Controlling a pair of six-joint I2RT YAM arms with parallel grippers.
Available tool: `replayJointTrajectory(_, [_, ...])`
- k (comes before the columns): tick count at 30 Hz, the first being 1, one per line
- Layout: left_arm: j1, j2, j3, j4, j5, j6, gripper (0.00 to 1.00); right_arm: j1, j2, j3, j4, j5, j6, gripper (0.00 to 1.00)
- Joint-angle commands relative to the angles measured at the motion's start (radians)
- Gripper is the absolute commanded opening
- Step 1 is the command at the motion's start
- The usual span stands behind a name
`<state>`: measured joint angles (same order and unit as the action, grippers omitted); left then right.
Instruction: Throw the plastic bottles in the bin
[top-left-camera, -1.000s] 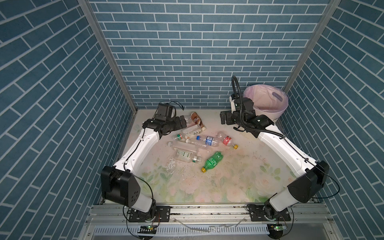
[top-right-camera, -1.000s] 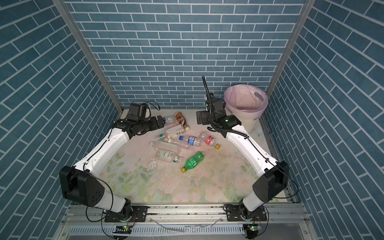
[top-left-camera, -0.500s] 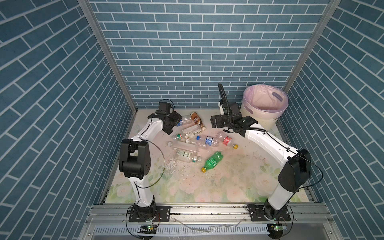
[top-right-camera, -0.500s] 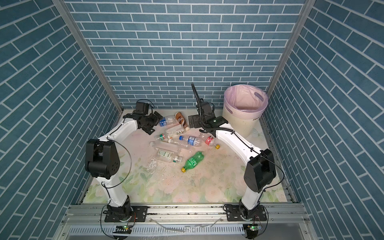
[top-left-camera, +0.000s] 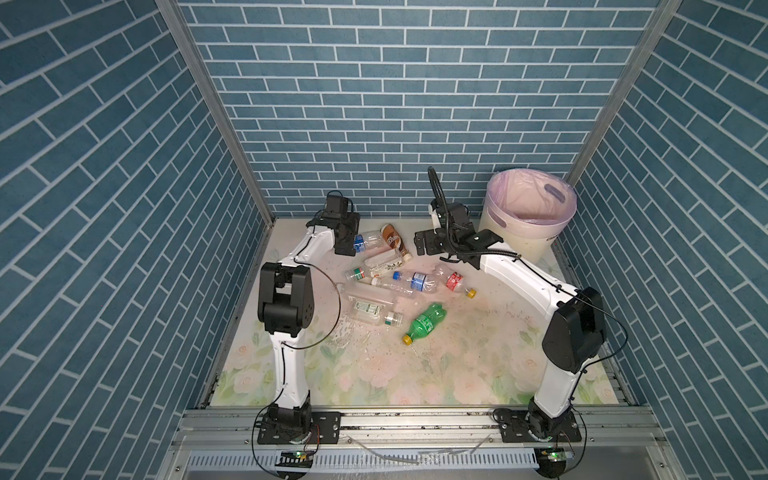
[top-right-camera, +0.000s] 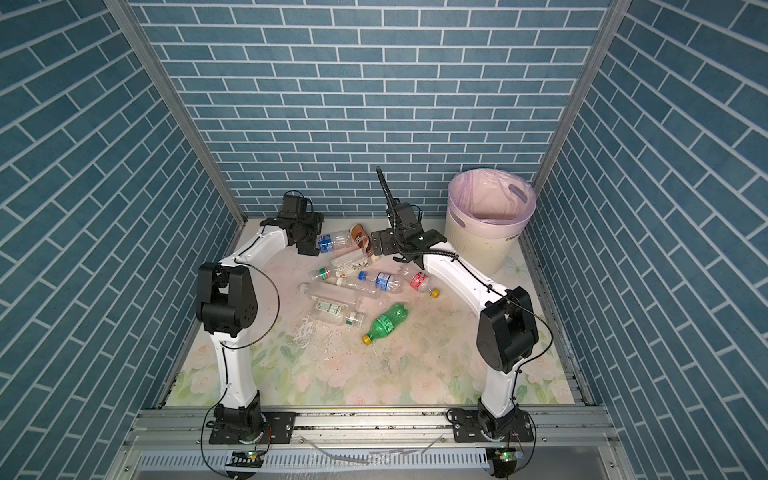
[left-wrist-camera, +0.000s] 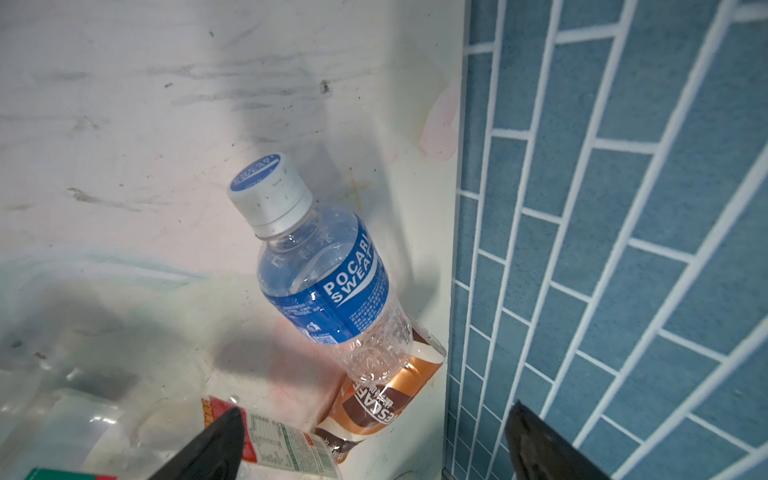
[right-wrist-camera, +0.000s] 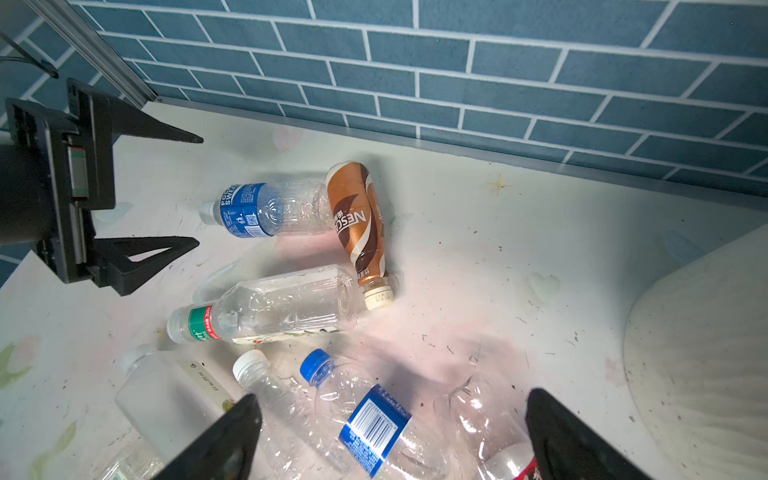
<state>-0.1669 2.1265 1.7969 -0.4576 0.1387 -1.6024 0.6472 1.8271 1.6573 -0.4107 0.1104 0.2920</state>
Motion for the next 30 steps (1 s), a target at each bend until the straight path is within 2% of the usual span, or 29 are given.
replayJointTrajectory(1, [-0.017, 0.039, 0.028, -0.074, -0.043, -0.073, 0.99, 0.003, 0.011, 0.058, 0.007, -0.001, 0.006, 0.99])
replayJointTrajectory(19, [-0.026, 0.276, 0.250, -0.109, -0.036, -0.116, 0.99, 0.002, 0.026, 0.022, 0.036, -0.011, 0.010, 0.99])
replayJointTrajectory(28, [-0.026, 0.316, 0.241, -0.116, -0.055, -0.137, 0.99, 0.002, 0.005, -0.011, 0.053, 0.006, 0.007, 0.99])
replayJointTrajectory(30, [-0.025, 0.319, 0.225, -0.096, -0.056, -0.137, 0.95, 0.000, -0.007, -0.022, 0.062, 0.010, 0.006, 0.99])
